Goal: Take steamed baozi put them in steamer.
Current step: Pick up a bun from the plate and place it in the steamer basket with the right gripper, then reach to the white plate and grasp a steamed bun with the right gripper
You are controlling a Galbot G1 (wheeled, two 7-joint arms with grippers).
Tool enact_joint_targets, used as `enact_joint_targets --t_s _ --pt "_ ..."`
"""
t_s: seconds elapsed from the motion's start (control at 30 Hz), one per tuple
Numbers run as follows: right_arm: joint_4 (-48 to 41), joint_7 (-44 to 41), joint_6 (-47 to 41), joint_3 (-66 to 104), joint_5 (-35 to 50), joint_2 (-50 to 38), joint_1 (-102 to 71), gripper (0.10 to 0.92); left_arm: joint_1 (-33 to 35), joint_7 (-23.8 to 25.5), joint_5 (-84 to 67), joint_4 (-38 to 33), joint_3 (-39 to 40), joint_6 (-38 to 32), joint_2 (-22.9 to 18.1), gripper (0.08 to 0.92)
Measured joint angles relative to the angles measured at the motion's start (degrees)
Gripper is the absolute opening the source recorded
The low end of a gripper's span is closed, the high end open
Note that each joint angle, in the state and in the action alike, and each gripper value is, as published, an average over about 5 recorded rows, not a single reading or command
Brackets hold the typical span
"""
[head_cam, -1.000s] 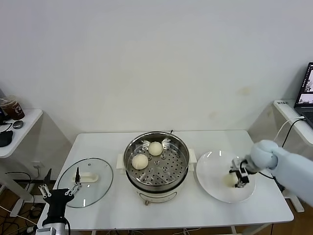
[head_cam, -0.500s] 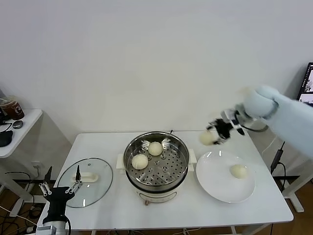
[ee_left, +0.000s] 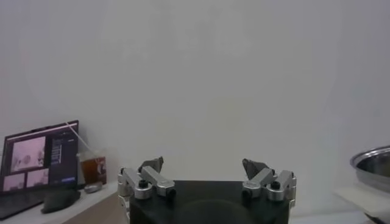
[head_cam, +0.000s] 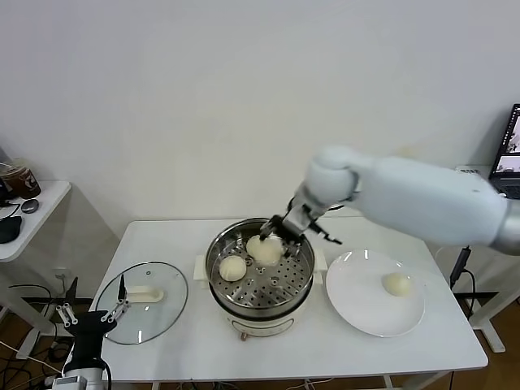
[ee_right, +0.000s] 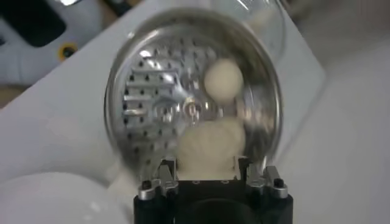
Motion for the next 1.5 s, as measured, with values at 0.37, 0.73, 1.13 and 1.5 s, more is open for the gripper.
enact_joint_targets --t_s 0.37,0.73,1.13,1.5 --pt "-1.10 1.65 10.26 -4.79 -9.51 6.18 -1.81 0.602 -0.19 -0.09 -0.13 0.66 -0.61 -0.27 -0.42 0.823" --pt "-1.66 2.52 15.00 -6.06 -14.24 8.39 -3.93 0.627 -0.39 -0.13 -0.10 1.24 -0.70 -0.45 -0.45 0.823" --pt "-2.29 1.79 15.44 -3.81 -13.69 6.07 -1.33 0.822 -1.19 -0.11 -0.20 1.58 -0.35 -0.34 -0.16 0.823" --pt "0.16 -0.68 -4.26 0.61 -6.61 -6.87 2.08 0.823 -2.04 0.07 -0.48 1.92 0.31 -0.19 1.20 0.823"
